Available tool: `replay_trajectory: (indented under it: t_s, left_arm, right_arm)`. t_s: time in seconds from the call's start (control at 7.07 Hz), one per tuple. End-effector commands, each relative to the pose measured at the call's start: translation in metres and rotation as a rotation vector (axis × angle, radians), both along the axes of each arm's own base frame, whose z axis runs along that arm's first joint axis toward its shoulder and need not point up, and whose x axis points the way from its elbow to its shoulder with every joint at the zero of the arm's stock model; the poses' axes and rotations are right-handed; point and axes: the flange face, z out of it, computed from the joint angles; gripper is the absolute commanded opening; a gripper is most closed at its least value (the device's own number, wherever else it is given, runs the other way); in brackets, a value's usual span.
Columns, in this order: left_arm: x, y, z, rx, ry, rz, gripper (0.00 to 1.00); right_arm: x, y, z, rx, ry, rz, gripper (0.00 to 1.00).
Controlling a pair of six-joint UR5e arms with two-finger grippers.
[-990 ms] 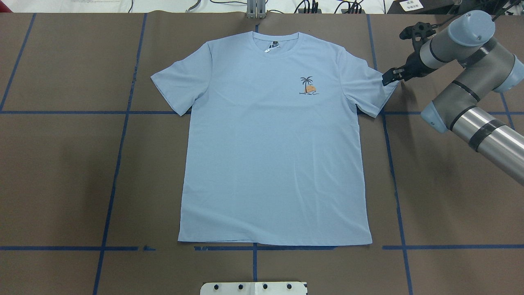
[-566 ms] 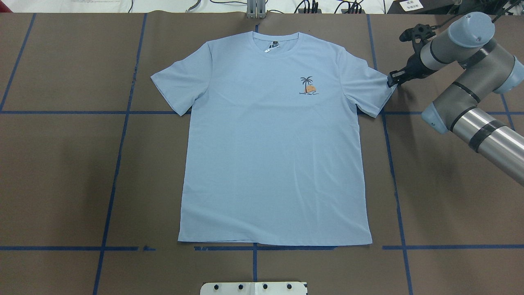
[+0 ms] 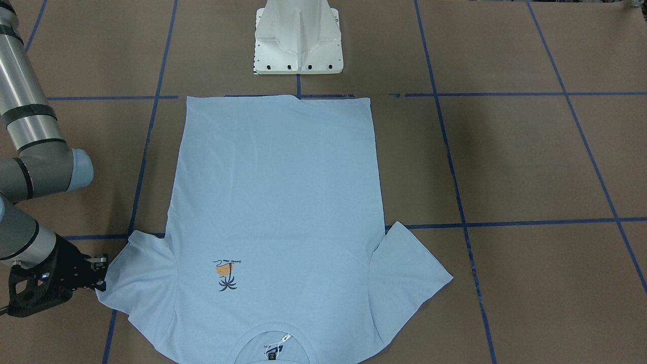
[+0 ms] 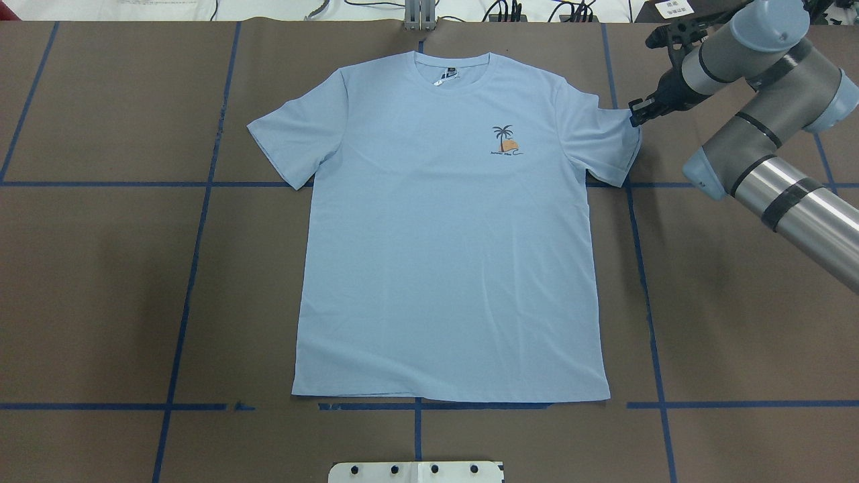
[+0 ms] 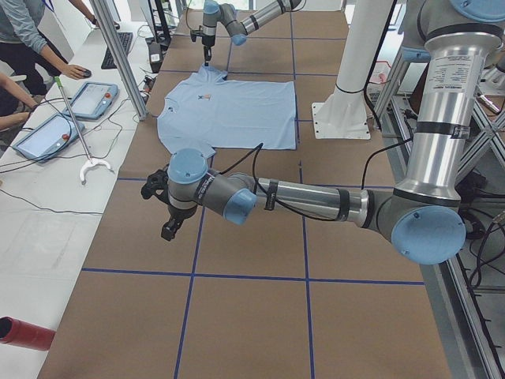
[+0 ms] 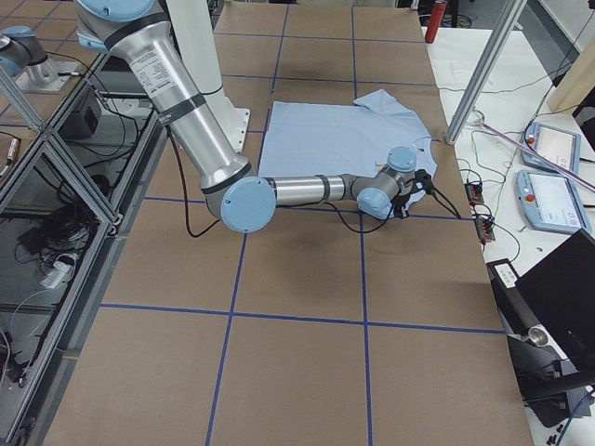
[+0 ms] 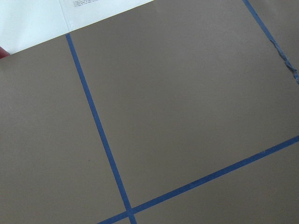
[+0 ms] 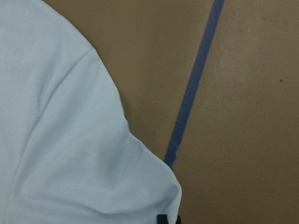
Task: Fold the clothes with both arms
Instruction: 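Move the right gripper down to the sleeve nearest it, then grasp the sleeve with the right gripper and fold it inward toward the collar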
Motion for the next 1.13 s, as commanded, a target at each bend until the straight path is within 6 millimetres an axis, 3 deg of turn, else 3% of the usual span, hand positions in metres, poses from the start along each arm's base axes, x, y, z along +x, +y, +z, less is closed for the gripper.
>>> replay_trajectory:
  t_s: [0.0,0.14,0.42,0.57,0.71,0.99]
  left_arm:
    - [0.0,0.001,0.001,0.0,-0.001,0.001,1.0]
    - [0.0,0.001,0.0,0.002,-0.001,0.001,1.0]
    - [0.0,0.0,-0.002,0.006,-0.001,0.001,1.0]
    - [0.0,-0.001,-0.003,0.007,0.0,0.001,1.0]
    - [0.0,-0.001,-0.004,0.007,0.0,0.0,1.0]
    - [0.001,-0.001,-0.006,0.012,0.0,0.001,1.0]
  right_arm:
    - [-0.024,0.012,-0.06,0.035,-0.046,-0.054,0.0]
    - [-0.059,0.02,-0.085,0.046,-0.049,-0.09,0.0]
    - [-0.145,0.021,-0.159,0.042,0.058,0.016,0.0]
    - [-0.174,0.001,-0.184,0.037,0.093,0.028,0.0]
    - [-0.183,-0.013,-0.184,0.038,0.134,0.057,0.0]
    - [-0.186,-0.014,-0.174,0.032,0.156,0.064,0.0]
